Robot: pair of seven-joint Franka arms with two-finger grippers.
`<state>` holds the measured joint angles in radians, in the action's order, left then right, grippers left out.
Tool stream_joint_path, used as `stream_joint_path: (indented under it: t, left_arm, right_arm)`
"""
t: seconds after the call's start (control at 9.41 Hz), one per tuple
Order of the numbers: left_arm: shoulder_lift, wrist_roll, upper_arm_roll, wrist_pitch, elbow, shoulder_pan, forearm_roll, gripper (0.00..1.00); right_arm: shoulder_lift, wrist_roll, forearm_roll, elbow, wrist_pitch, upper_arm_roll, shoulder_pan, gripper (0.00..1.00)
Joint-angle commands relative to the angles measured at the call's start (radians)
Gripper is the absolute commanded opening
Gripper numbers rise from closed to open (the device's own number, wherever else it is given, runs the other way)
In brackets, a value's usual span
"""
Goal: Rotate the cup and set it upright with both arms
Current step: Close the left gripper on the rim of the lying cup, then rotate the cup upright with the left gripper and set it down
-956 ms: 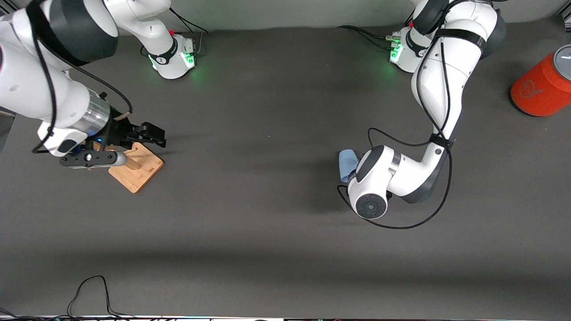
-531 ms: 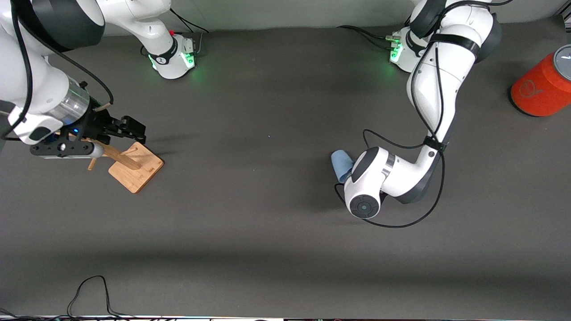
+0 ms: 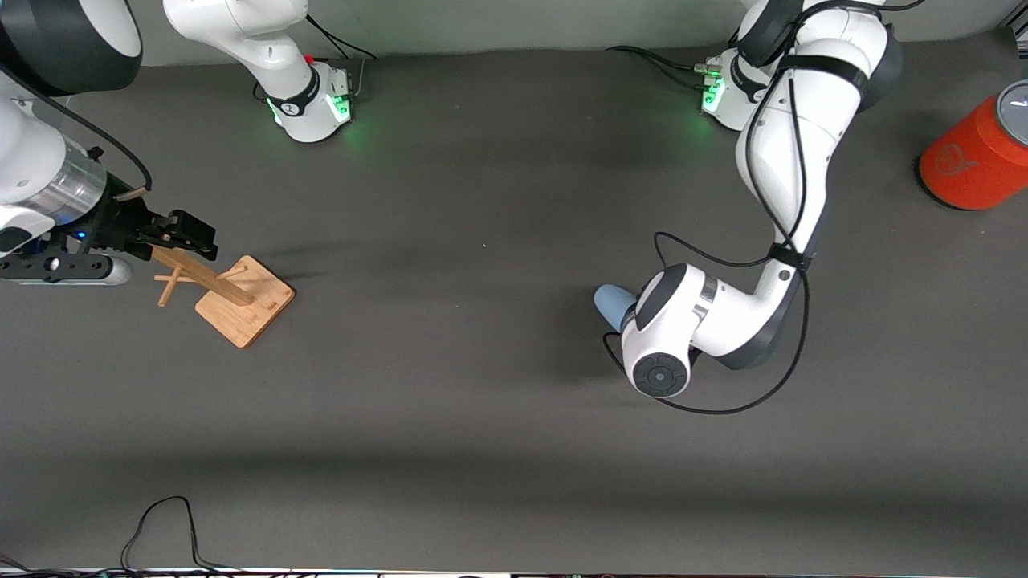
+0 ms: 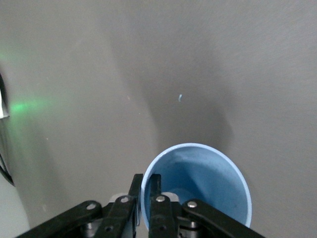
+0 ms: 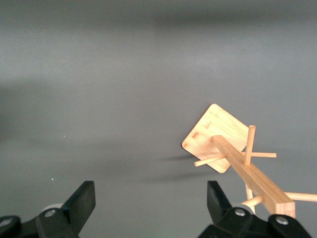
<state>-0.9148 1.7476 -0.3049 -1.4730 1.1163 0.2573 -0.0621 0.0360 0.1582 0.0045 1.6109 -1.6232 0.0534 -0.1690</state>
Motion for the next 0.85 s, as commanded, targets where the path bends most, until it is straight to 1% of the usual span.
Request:
stream_joint_path:
  t: [0.0, 0.11, 0.32, 0.42, 0.64, 0.74]
  left_arm:
    - [0.022, 0.212, 0.01, 0.04, -0.079, 0.032, -0.025, 0.0]
    - [0.033, 0.299, 0.012, 0.04, -0.082, 0.06, -0.068, 0.0]
    - [0.024, 0.555, 0.012, 0.04, -0.079, 0.149, -0.175, 0.0]
    - [0.027, 0.628, 0.013, 0.042, -0.078, 0.169, -0.195, 0.0]
    - [0.028, 0.893, 0.013, 0.069, -0.078, 0.244, -0.331, 0.0]
    - [0.027, 1.003, 0.013, 0.083, -0.076, 0.284, -0.366, 0.0]
  right_arm:
    - [-0.022, -0.04, -0.003, 0.015, 0.011, 0.01, -0.006, 1.0]
    - [-0.022, -0.042, -0.003, 0.014, 0.025, 0.01, -0.006, 1.0]
    - [-0.015, -0.046, -0.003, -0.009, 0.025, 0.011, -0.004, 1.0]
    - [-0.014, -0.048, -0.003, -0.012, 0.025, 0.013, -0.004, 1.0]
    - [-0.011, -0.123, -0.012, -0.032, 0.026, 0.016, 0.002, 1.0]
    - [-0.013, -0.127, -0.017, -0.032, 0.026, 0.031, -0.004, 1.0]
